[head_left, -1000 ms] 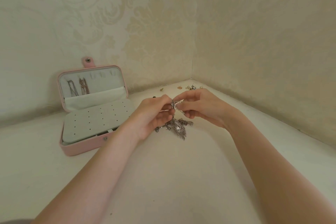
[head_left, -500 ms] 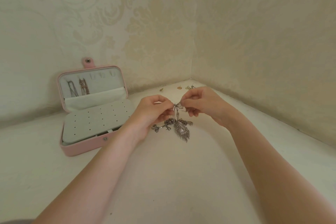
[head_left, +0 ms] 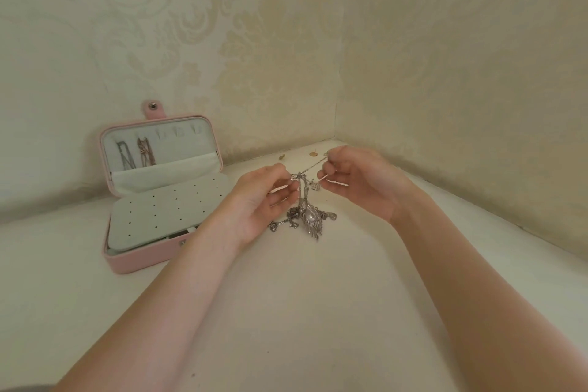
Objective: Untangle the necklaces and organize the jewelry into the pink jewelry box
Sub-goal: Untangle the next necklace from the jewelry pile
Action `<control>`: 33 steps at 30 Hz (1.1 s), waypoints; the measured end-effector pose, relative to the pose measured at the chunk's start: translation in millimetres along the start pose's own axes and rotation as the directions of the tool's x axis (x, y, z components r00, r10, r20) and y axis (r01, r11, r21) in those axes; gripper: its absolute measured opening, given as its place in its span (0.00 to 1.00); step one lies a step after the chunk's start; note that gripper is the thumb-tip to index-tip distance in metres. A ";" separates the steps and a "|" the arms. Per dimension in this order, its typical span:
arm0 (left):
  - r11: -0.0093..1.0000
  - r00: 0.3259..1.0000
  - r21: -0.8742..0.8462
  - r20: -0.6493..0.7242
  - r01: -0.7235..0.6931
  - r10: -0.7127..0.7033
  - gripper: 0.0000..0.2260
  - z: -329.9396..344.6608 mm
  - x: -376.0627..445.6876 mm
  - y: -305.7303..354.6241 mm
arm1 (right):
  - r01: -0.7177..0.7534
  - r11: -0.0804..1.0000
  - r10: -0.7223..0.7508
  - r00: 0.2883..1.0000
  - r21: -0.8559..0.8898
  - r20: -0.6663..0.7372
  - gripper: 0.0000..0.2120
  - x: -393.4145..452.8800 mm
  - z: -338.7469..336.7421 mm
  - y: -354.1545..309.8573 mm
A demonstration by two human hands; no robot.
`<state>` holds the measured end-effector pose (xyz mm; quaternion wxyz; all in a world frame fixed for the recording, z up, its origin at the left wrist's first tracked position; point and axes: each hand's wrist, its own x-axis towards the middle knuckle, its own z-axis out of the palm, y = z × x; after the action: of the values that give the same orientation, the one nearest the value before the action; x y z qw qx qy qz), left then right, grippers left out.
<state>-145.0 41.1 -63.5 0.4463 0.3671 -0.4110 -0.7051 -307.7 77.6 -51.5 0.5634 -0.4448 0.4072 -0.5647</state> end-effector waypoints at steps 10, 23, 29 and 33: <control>0.993 0.999 -0.117 0.036 -0.002 0.006 0.09 2.8 -0.6 1.1 | 0.007 0.948 -0.005 1.000 -0.318 0.008 0.07 -0.4 2.4 1.9; 0.705 0.961 0.654 0.173 -0.274 0.213 0.08 -0.8 -0.6 -13.5 | 0.101 0.922 -0.168 0.974 -0.375 -0.149 0.07 -1.1 8.8 -2.0; 0.824 0.969 0.511 0.111 -0.245 0.219 0.07 1.2 -1.2 -11.6 | 0.180 0.977 -0.209 0.928 -0.118 -0.309 0.07 0.0 2.2 -8.9; 0.998 0.996 -0.041 0.074 -0.050 0.053 0.10 1.8 -1.4 -1.1 | 0.146 0.980 -0.182 0.933 -0.135 -0.311 0.08 1.9 1.2 -5.9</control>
<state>-146.6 43.1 -63.6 0.4556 0.3207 -0.4231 -0.7145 -308.0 76.0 -45.3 0.4150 -0.4092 0.4854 -0.6517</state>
